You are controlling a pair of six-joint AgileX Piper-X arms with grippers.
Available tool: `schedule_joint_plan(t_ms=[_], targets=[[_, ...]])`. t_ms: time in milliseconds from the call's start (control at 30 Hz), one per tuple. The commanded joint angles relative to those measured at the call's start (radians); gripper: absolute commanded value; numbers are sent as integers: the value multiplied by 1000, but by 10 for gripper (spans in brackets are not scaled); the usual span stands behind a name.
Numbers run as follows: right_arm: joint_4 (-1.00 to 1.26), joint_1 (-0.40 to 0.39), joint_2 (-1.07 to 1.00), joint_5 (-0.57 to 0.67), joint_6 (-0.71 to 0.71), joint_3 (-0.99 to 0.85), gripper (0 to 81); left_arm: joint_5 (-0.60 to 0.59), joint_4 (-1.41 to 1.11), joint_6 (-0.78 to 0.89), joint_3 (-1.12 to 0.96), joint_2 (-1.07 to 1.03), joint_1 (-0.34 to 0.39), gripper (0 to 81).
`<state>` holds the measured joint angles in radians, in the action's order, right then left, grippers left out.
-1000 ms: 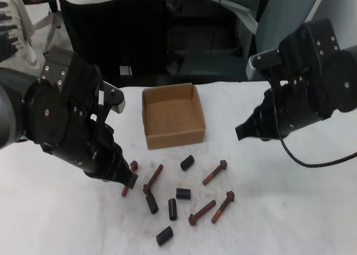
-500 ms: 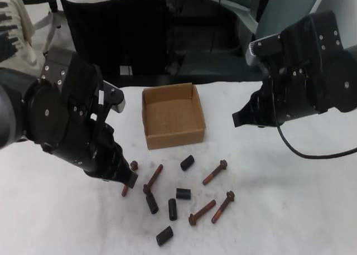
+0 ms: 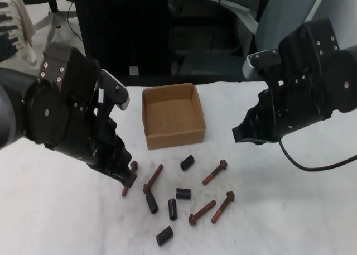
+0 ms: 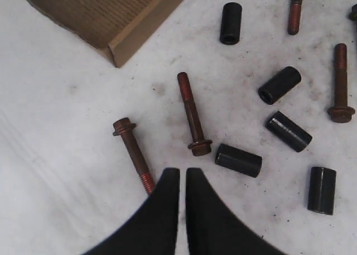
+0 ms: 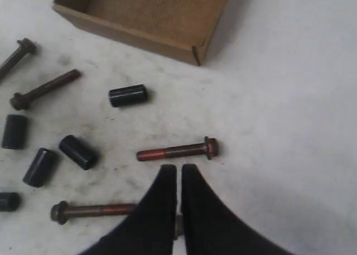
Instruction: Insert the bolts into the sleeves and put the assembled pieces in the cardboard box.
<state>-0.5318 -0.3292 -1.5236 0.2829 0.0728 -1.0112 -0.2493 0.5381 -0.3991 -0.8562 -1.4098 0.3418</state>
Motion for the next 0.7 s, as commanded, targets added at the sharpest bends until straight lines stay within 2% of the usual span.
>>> schedule_joint_plan(t_ms=[0,67,133,200,300,367,467,600,667], targets=[[-17,2,0,83,17,-7,189,1,-12,-13,-3,15,0,191],[-23,2,0,116,1,-15,331,1,-17,-13,-3,15,0,325],[-30,2,0,112,2,-31,419,1,-40,-13,-3,15,0,467],[-47,2,0,112,40,-60,403,1,-77,-13,-3,15,0,536],[-88,-8,0,108,164,-115,334,-12,-141,-26,-3,11,2,525],[-111,-21,-1,66,226,-152,311,-65,-158,-46,-3,-6,2,505],[-199,-45,-35,14,340,-213,312,-74,-133,-49,-3,-51,25,501],[-297,-79,-120,-7,376,-276,312,-74,-76,-1,-3,-94,67,501],[-330,-103,-163,-11,425,-284,312,-54,-49,-33,-3,-106,90,501]])
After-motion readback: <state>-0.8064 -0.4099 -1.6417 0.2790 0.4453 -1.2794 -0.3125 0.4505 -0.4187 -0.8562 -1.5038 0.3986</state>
